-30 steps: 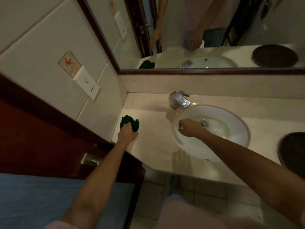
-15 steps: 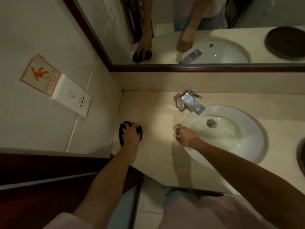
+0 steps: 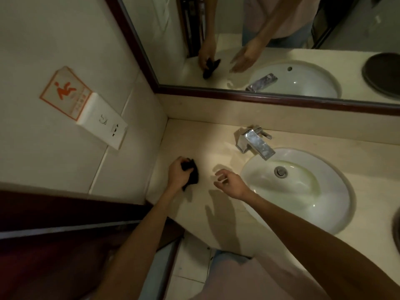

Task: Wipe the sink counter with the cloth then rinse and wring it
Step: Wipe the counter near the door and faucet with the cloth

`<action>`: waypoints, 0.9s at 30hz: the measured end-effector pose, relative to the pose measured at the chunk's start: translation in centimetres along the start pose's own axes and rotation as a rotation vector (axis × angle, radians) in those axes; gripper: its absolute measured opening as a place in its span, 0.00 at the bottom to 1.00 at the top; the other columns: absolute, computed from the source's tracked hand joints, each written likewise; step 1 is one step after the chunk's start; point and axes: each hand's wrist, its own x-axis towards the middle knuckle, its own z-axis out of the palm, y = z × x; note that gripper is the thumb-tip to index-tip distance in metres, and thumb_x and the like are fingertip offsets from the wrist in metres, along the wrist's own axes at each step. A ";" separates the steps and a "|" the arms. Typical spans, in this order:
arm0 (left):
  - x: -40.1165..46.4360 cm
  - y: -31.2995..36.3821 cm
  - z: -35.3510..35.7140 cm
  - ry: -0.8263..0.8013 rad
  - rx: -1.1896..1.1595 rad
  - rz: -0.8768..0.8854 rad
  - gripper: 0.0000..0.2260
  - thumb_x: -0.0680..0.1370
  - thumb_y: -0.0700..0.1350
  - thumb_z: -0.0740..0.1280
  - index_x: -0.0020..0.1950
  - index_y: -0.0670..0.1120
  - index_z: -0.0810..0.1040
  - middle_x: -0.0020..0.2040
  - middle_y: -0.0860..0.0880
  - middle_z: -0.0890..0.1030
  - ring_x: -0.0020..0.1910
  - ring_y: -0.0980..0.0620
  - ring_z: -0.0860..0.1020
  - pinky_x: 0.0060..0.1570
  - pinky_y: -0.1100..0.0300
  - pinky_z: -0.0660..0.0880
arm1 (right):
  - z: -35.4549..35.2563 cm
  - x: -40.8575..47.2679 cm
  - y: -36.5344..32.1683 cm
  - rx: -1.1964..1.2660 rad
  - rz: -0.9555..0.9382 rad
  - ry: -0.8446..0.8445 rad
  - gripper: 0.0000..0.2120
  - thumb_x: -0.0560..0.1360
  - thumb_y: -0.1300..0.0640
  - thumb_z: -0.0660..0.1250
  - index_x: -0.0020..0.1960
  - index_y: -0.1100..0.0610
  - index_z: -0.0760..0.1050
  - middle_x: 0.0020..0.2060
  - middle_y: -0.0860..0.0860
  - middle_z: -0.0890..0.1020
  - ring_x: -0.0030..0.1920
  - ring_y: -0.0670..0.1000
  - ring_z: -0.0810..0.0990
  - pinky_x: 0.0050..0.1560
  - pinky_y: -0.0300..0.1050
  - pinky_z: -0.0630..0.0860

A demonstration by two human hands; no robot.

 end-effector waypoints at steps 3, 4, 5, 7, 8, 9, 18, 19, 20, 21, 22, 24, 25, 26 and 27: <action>-4.1 2.8 1.8 -0.065 -0.288 -0.021 0.13 0.73 0.39 0.75 0.56 0.46 0.79 0.54 0.49 0.82 0.52 0.50 0.82 0.53 0.57 0.81 | -0.3 -1.1 -2.1 0.559 0.110 -0.075 0.24 0.78 0.52 0.73 0.72 0.48 0.72 0.62 0.51 0.80 0.59 0.52 0.82 0.59 0.52 0.82; -5.5 3.4 2.2 -0.074 -0.381 -0.025 0.13 0.74 0.39 0.75 0.57 0.46 0.78 0.54 0.49 0.82 0.53 0.50 0.83 0.53 0.56 0.81 | -0.6 -1.5 -2.4 0.718 0.144 -0.124 0.26 0.79 0.54 0.72 0.74 0.46 0.70 0.65 0.50 0.79 0.62 0.53 0.81 0.62 0.55 0.80; -6.6 3.9 2.5 -0.070 -0.470 -0.038 0.14 0.75 0.39 0.74 0.58 0.46 0.77 0.56 0.49 0.82 0.55 0.50 0.82 0.54 0.57 0.81 | -1.0 -2.0 -2.4 0.842 0.171 -0.177 0.26 0.79 0.56 0.72 0.75 0.46 0.70 0.66 0.50 0.79 0.64 0.55 0.80 0.64 0.59 0.79; -8.7 4.5 3.0 -0.018 -0.581 -0.065 0.16 0.75 0.40 0.75 0.59 0.46 0.74 0.56 0.50 0.81 0.56 0.54 0.82 0.54 0.60 0.80 | -1.7 -3.0 -2.0 1.019 0.201 -0.299 0.25 0.79 0.58 0.72 0.74 0.47 0.72 0.66 0.53 0.80 0.65 0.59 0.80 0.66 0.62 0.76; -9.6 4.7 3.3 0.025 -0.576 -0.059 0.16 0.75 0.41 0.75 0.58 0.46 0.73 0.56 0.51 0.82 0.55 0.56 0.82 0.52 0.61 0.80 | -1.8 -3.4 -1.7 1.081 0.211 -0.348 0.23 0.79 0.59 0.71 0.73 0.49 0.74 0.66 0.55 0.81 0.65 0.61 0.80 0.66 0.63 0.76; -10.5 4.8 3.6 0.065 -0.534 -0.038 0.15 0.75 0.42 0.75 0.56 0.46 0.74 0.54 0.51 0.83 0.53 0.57 0.82 0.50 0.63 0.80 | -1.9 -3.8 -1.4 1.127 0.219 -0.383 0.22 0.79 0.60 0.71 0.72 0.51 0.75 0.66 0.56 0.81 0.65 0.62 0.80 0.65 0.62 0.77; -15.2 2.1 3.2 0.163 -0.070 0.083 0.13 0.82 0.40 0.65 0.66 0.45 0.78 0.66 0.49 0.77 0.61 0.54 0.76 0.62 0.66 0.72 | -0.1 -2.1 -0.3 0.994 0.251 -0.242 0.28 0.77 0.63 0.72 0.75 0.53 0.69 0.68 0.58 0.77 0.63 0.59 0.79 0.51 0.55 0.84; -15.7 1.2 2.8 0.179 -0.024 0.024 0.14 0.81 0.41 0.66 0.67 0.45 0.77 0.66 0.48 0.77 0.59 0.52 0.77 0.60 0.64 0.73 | -0.3 -1.1 -0.1 0.816 0.167 -0.147 0.28 0.76 0.63 0.73 0.74 0.55 0.70 0.66 0.58 0.77 0.62 0.60 0.80 0.54 0.57 0.83; -15.9 0.1 2.6 0.176 0.029 -0.035 0.16 0.80 0.40 0.67 0.68 0.44 0.76 0.67 0.47 0.77 0.59 0.50 0.78 0.61 0.62 0.73 | -0.5 -0.2 0.0 0.607 0.051 -0.030 0.27 0.75 0.64 0.73 0.72 0.57 0.72 0.64 0.58 0.79 0.61 0.59 0.81 0.57 0.58 0.82; -15.8 -1.5 2.4 0.153 0.089 -0.087 0.18 0.79 0.40 0.68 0.70 0.42 0.74 0.68 0.45 0.76 0.62 0.47 0.77 0.64 0.60 0.71 | -1.0 0.7 0.3 0.407 -0.070 0.085 0.24 0.74 0.64 0.72 0.70 0.59 0.75 0.61 0.59 0.82 0.59 0.58 0.82 0.59 0.57 0.81; -15.6 -3.1 2.3 0.108 0.144 -0.135 0.22 0.79 0.42 0.70 0.71 0.41 0.72 0.70 0.44 0.75 0.67 0.45 0.75 0.68 0.58 0.69 | -1.4 1.5 0.7 0.246 -0.178 0.194 0.21 0.74 0.64 0.70 0.66 0.60 0.79 0.58 0.59 0.83 0.57 0.57 0.83 0.59 0.55 0.81; -15.0 -6.0 2.0 0.024 0.231 -0.245 0.31 0.76 0.48 0.73 0.76 0.40 0.67 0.73 0.43 0.71 0.72 0.44 0.70 0.72 0.52 0.66 | -2.2 3.7 2.2 0.053 -0.279 0.349 0.20 0.75 0.65 0.66 0.66 0.59 0.79 0.59 0.57 0.83 0.57 0.55 0.82 0.61 0.51 0.80; -14.5 -7.0 2.0 0.007 0.254 -0.301 0.36 0.74 0.52 0.75 0.77 0.41 0.65 0.73 0.43 0.71 0.72 0.44 0.70 0.72 0.51 0.68 | -2.6 4.8 3.1 -0.033 -0.278 0.377 0.22 0.76 0.66 0.65 0.70 0.57 0.77 0.63 0.57 0.82 0.60 0.56 0.81 0.63 0.50 0.79; -14.0 -8.0 1.9 -0.002 0.274 -0.345 0.40 0.72 0.54 0.76 0.77 0.41 0.63 0.73 0.43 0.70 0.71 0.44 0.70 0.71 0.50 0.69 | -2.8 5.9 4.3 -0.146 -0.253 0.374 0.25 0.77 0.66 0.65 0.73 0.56 0.73 0.66 0.57 0.79 0.63 0.58 0.79 0.64 0.51 0.78; -13.6 -8.6 2.0 -0.013 0.304 -0.372 0.43 0.70 0.55 0.78 0.77 0.41 0.61 0.74 0.42 0.68 0.72 0.44 0.68 0.71 0.50 0.69 | -2.7 6.7 5.5 -0.285 -0.229 0.350 0.27 0.77 0.66 0.65 0.75 0.55 0.69 0.70 0.57 0.76 0.66 0.61 0.77 0.65 0.54 0.77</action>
